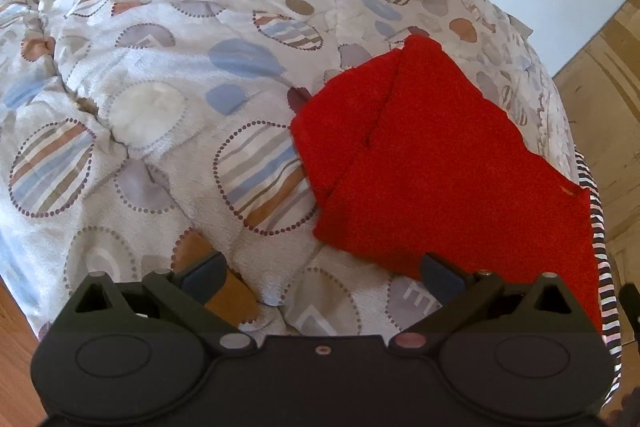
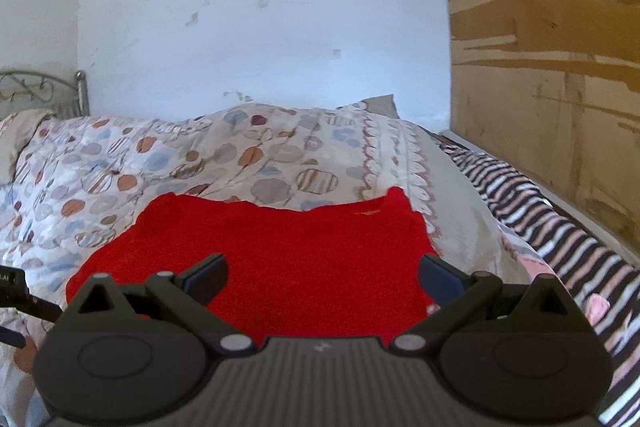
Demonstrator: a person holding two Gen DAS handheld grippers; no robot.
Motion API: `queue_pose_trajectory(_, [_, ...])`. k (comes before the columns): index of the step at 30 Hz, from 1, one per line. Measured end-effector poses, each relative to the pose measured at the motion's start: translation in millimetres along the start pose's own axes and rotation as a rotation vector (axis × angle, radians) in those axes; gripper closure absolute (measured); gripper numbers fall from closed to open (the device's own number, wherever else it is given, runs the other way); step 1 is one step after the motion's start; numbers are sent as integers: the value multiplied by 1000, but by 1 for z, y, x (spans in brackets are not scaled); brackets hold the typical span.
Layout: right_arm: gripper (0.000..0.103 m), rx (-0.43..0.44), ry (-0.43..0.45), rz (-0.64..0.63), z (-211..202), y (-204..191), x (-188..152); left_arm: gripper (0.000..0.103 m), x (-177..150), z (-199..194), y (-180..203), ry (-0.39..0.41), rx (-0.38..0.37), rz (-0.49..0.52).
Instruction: Fold small clothes
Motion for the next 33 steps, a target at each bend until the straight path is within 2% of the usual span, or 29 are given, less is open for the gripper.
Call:
queue_pose_trajectory(4, [0, 29, -57, -54, 24, -13, -3, 1, -4, 6, -2, -5, 27, 10])
queue_pose_trajectory(12, [0, 59, -69, -144, 77, -36, 1, 1, -12, 12, -11, -17, 53, -6])
queue_pose_trajectory(14, [0, 97, -98, -168, 88, -42, -9, 1, -15, 14, -12, -23, 60, -8])
queue_pose_trajectory(17, [0, 106, -150, -176, 104, -48, -36, 1, -17, 14, -11, -15, 70, 1])
queue_pose_trajectory(20, [0, 141, -122, -123, 106, -42, -47, 1, -19, 12, -9, -8, 69, 1])
queue_pose_trajectory(23, [0, 169, -138, -83, 109, -36, -47, 1, -23, 11, -6, 0, 61, -3])
queue_pose_trajectory(27, [0, 177, -94, -66, 106, -31, -52, 1, -28, 13, -5, -12, 68, 4])
queue_pose_trajectory(33, [0, 179, -91, -59, 106, -30, -50, 1, -31, 16, -7, -13, 78, 15])
Point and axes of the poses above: each gripper's, at about its wrist camera, not at the fingertips, and z roughly the way its jaws point, y to its right, x to its top, the point moved 5 cm from there along z, roughly the way its jaws point, and after that the axes turned 2 degrees about y, right-handed, at the moved point
